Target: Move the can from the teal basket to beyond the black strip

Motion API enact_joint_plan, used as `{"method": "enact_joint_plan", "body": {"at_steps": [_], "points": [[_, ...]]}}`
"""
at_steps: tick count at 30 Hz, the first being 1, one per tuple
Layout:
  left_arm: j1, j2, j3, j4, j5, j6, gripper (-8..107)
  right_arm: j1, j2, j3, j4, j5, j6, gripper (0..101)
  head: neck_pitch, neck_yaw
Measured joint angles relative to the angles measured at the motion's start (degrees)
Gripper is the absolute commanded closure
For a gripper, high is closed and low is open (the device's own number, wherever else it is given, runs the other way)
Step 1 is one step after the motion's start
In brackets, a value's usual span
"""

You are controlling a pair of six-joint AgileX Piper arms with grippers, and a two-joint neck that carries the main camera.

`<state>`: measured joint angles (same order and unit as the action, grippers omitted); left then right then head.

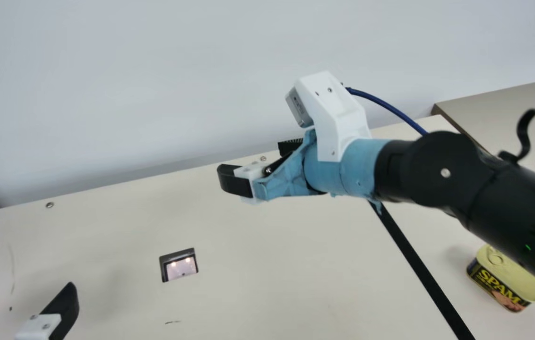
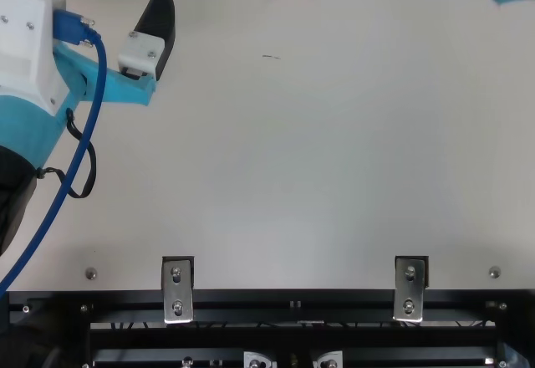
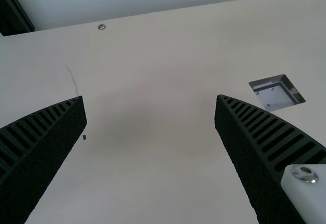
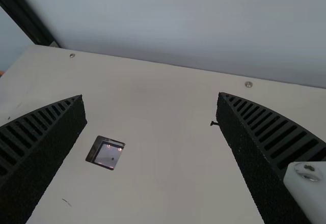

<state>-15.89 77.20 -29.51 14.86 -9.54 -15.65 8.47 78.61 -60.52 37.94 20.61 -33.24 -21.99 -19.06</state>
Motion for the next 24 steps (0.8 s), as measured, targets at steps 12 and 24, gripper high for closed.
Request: {"method": "enact_joint_plan", "body": {"at_steps": [12, 24], "points": [[0.0, 0.0, 0.0, 0.0, 0.0, 0.0, 9, 4.6, -8.3, 10.3, 2.1, -7.9, 0.3, 0, 0.0, 10.0], [0.0, 0.0, 0.0, 0.0, 0.0, 0.0, 9, 6.7, -14.9, 18.1, -1.1, -14.0, 5.3, 0, 3.5, 15.2]]}}
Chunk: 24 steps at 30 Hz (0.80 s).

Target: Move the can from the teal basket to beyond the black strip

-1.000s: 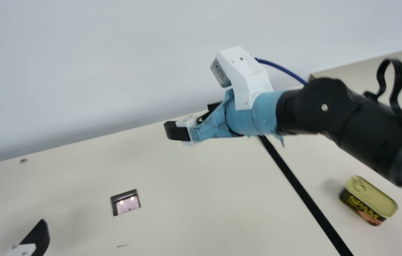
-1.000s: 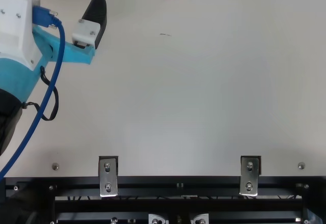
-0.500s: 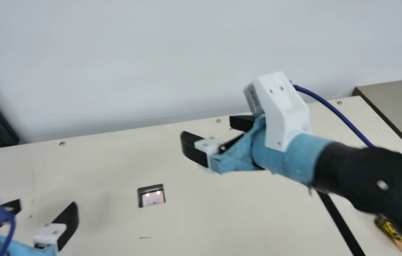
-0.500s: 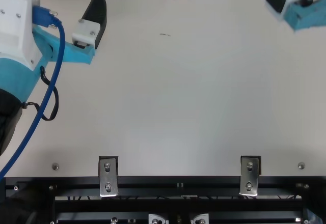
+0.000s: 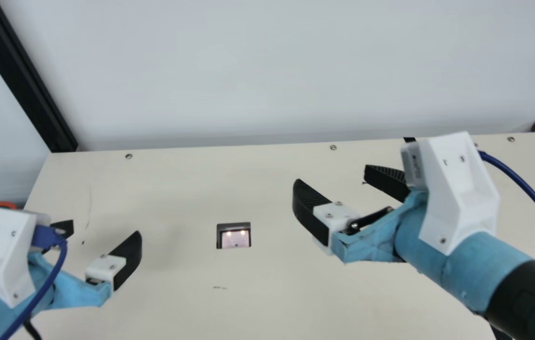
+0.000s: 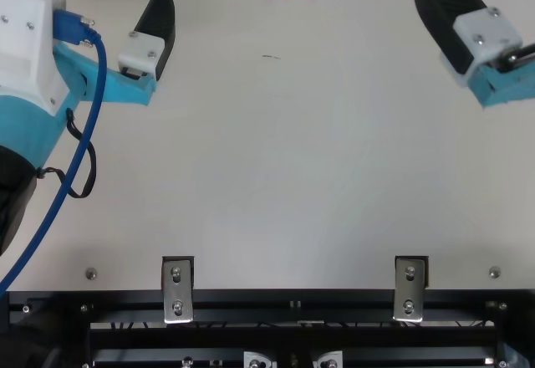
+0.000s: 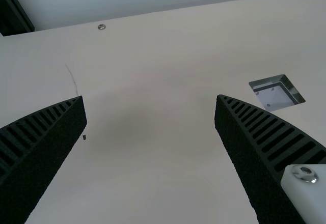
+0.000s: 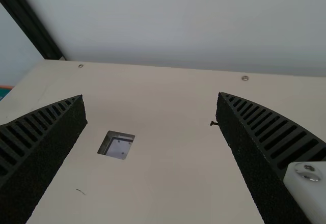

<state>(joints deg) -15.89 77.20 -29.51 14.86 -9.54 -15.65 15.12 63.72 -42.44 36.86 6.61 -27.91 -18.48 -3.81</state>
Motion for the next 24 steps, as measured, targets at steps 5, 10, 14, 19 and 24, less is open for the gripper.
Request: {"method": "enact_joint_plan", "body": {"at_steps": [5, 10, 14, 19, 24], "points": [[0.0, 0.0, 0.0, 0.0, 0.0, 0.0, 9, 1.1, -3.7, 3.5, -1.6, -1.9, 3.1, 0, 0.3, 2.1], [0.0, 0.0, 0.0, 0.0, 0.0, 0.0, 9, 2.2, -7.4, 7.2, -3.0, -3.7, 6.2, 0, 0.0, 3.8], [0.0, 0.0, 0.0, 0.0, 0.0, 0.0, 9, 2.9, -10.7, 10.0, -4.4, -4.9, 8.5, 0, -1.2, 4.4], [0.0, 0.0, 0.0, 0.0, 0.0, 0.0, 9, 2.7, -13.8, 12.6, -5.5, -5.6, 9.9, 0, -1.2, 4.4], [0.0, 0.0, 0.0, 0.0, 0.0, 0.0, 9, 2.7, -13.9, 12.6, -5.5, -5.8, 9.9, 0, -0.9, 4.4]]}}
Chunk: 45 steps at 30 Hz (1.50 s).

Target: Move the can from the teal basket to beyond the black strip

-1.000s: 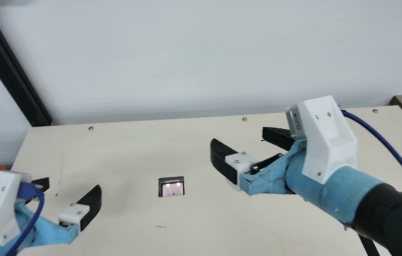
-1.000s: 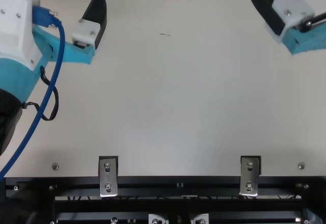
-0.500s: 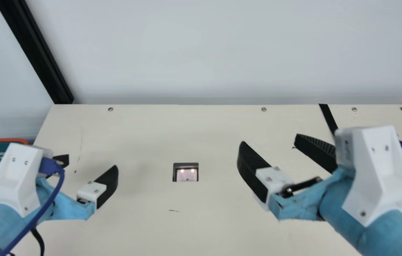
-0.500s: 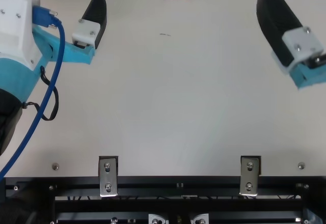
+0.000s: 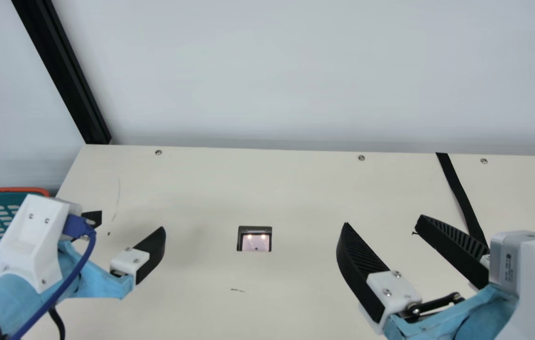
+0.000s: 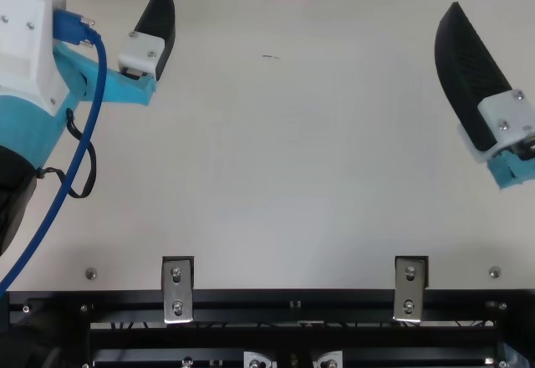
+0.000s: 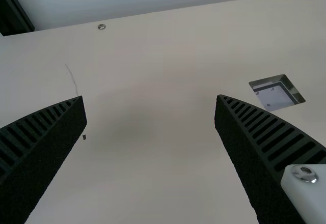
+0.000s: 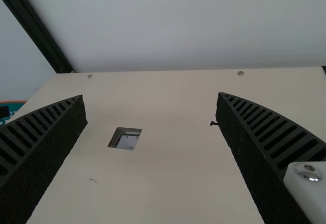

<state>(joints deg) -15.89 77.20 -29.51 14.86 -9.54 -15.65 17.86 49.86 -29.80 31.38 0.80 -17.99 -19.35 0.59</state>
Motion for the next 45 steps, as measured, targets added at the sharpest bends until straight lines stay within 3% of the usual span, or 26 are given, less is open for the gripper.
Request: {"method": "enact_joint_plan", "body": {"at_steps": [7, 13, 21, 30, 34, 45], "points": [[0.3, -0.1, 0.0, -0.5, 0.0, 0.9, 9, -0.4, 0.1, 0.0, -0.6, -0.1, 0.5, 0, -0.3, 0.0], [4.1, -4.3, 2.3, -4.1, -3.4, 5.6, 9, -4.4, -0.3, 0.3, -3.2, -1.4, 2.0, 0, -0.3, 0.0], [6.8, -13.0, 11.0, -13.7, -12.3, 14.1, 9, -9.4, -5.6, 4.3, -5.5, -3.1, 3.4, 0, -0.3, 0.0], [2.3, -23.8, 22.0, -26.2, -21.9, 23.1, 9, -13.6, -14.7, 9.9, -7.1, -1.5, 4.6, 0, -0.3, 0.0], [1.4, -26.1, 23.6, -29.0, -22.1, 23.9, 9, -14.1, -17.0, 10.5, -7.7, -1.1, 4.6, 0, -0.3, 0.0], [1.5, -28.6, 22.6, -27.5, -20.3, 23.5, 9, -14.1, -17.0, 10.5, -7.7, -0.8, 4.6, 0, -0.3, 0.0]]}}
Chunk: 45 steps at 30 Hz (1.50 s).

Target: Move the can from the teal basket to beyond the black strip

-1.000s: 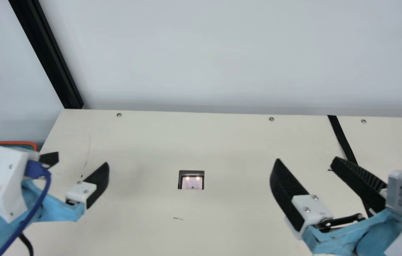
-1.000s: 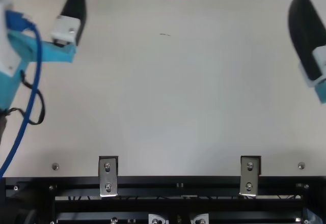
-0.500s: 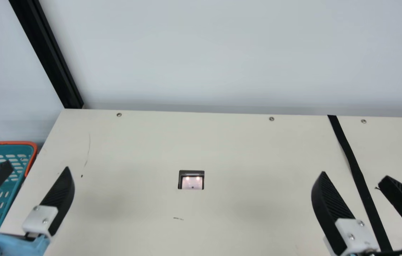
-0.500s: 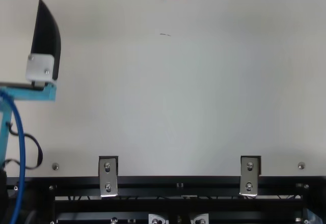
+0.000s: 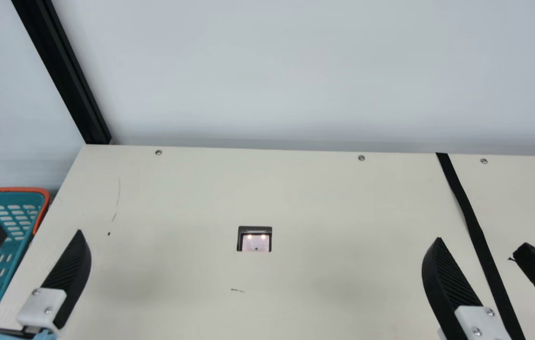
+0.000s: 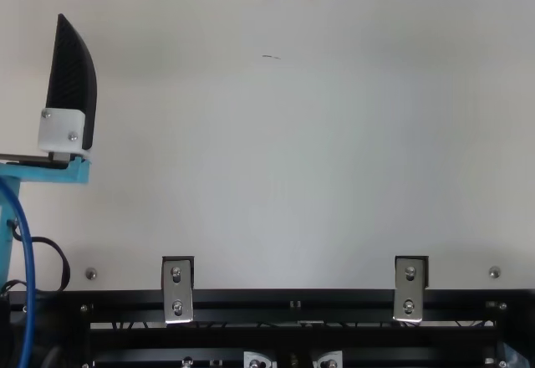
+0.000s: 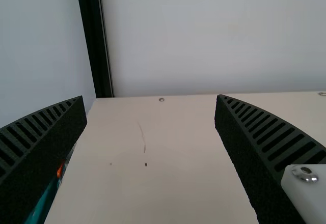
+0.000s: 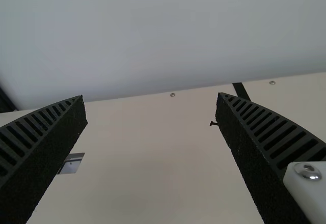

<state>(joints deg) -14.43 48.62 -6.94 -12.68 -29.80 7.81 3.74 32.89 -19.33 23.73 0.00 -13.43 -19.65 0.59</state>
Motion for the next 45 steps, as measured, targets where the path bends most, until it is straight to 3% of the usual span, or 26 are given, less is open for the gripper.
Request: {"method": "enact_joint_plan", "body": {"at_steps": [15, 29, 38, 45], "points": [[4.9, -14.1, -5.5, -0.3, 18.4, 0.3, 9, 0.0, 0.0, 0.0, 0.0, 0.0, 0.0, 0, 0.0, 0.0], [10.2, -32.6, -1.9, 4.6, 36.1, -1.3, 9, 0.0, 0.0, 0.0, 0.0, 0.0, 0.0, 0, 0.0, 0.0], [12.3, -46.7, 3.0, 8.2, 43.0, -1.7, 9, 0.0, 0.0, 0.0, 0.0, 0.0, 0.0, 0, 0.0, 0.0], [12.3, -48.3, 3.0, 8.2, 43.0, -1.7, 9, -0.5, -0.6, -0.5, -0.9, 0.3, 1.3, 0, 0.0, 0.0]]}}
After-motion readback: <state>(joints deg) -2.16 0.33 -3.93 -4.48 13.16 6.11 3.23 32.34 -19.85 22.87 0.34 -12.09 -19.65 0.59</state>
